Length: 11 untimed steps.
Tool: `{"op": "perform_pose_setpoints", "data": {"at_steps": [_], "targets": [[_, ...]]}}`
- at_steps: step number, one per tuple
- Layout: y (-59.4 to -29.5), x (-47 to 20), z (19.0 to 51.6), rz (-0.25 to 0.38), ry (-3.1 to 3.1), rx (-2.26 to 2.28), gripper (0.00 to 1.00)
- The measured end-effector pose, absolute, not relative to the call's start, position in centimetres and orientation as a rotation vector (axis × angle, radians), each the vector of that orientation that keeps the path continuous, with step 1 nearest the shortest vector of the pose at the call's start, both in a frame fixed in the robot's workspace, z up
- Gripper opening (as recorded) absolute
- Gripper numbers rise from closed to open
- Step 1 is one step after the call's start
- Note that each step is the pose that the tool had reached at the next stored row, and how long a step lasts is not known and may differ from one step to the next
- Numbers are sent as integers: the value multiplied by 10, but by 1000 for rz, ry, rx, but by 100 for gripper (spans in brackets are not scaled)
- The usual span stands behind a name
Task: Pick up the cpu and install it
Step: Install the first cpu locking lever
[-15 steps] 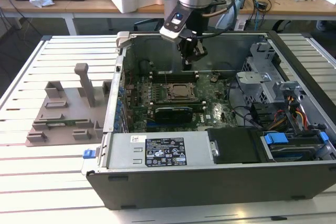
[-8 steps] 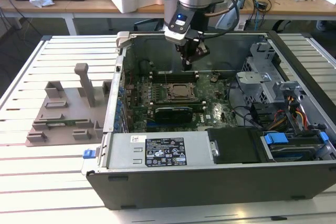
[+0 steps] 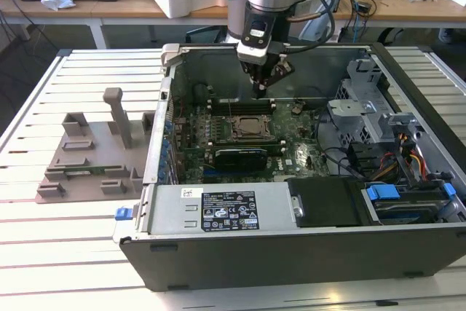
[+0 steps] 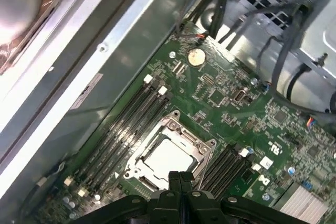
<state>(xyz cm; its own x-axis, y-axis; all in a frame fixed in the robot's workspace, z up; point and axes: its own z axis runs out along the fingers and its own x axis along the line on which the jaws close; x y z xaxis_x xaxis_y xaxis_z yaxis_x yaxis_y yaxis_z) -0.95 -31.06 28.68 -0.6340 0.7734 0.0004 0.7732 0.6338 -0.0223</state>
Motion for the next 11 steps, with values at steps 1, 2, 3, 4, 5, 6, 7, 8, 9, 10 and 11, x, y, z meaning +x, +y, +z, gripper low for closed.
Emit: {"op": "perform_pose_setpoints", "data": {"at_steps": [1,2,3,4,5,6,7,8,9,10,11], "targets": [[-311,-9,287,31,-2839,-1322,11],[-311,-9,287,32,-2856,-1285,11],[-311,-9,287,31,-2872,-1249,11],[-311,-9,287,29,-2881,-1227,11],[-311,-9,287,25,-2889,-1207,11],[-311,-9,287,18,-2898,-1180,11],[-311,-9,287,14,-2905,-1160,11],[-310,-9,287,10,-2922,-1115,11],[-311,-9,287,10,-2932,-1087,11],[-311,-9,287,10,-2946,-1049,11],[-311,-9,287,11,-2969,-982,11]]}}
